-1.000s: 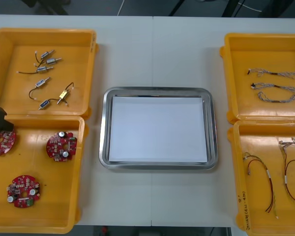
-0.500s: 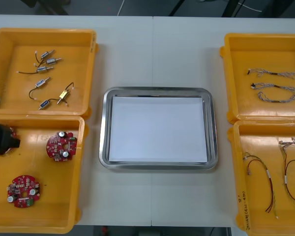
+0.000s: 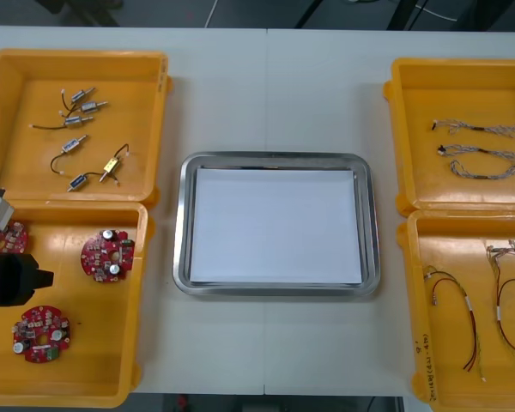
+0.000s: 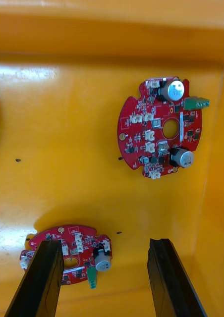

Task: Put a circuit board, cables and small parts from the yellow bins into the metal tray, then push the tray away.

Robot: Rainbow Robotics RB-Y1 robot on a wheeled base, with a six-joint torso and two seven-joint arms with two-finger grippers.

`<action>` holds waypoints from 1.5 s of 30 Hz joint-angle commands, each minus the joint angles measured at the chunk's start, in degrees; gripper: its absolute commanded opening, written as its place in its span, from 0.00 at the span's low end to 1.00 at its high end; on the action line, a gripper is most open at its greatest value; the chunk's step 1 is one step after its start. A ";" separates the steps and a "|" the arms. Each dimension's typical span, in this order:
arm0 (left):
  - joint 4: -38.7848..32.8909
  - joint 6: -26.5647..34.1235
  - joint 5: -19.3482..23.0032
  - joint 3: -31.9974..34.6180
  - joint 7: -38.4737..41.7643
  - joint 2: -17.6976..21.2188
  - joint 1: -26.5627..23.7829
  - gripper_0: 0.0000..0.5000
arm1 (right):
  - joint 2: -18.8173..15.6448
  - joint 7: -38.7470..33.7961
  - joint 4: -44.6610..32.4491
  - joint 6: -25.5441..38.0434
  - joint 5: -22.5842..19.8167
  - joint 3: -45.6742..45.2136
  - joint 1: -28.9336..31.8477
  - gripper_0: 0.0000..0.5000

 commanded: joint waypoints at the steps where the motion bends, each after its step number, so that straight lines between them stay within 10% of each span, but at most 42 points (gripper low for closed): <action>1: -2.18 -3.16 -0.42 -0.97 4.68 0.97 4.79 1.00 | 0.66 -0.58 -2.40 -4.50 2.99 1.50 4.96 1.00; 20: -2.88 -15.99 -7.10 -6.86 4.50 1.94 14.19 1.00 | 0.66 -1.20 -1.61 -13.29 11.60 13.89 6.28 1.00; 45: -1.92 -17.57 -11.59 -12.49 6.08 3.43 14.46 1.00 | 0.75 -2.52 5.42 -22.87 19.51 27.95 2.41 1.00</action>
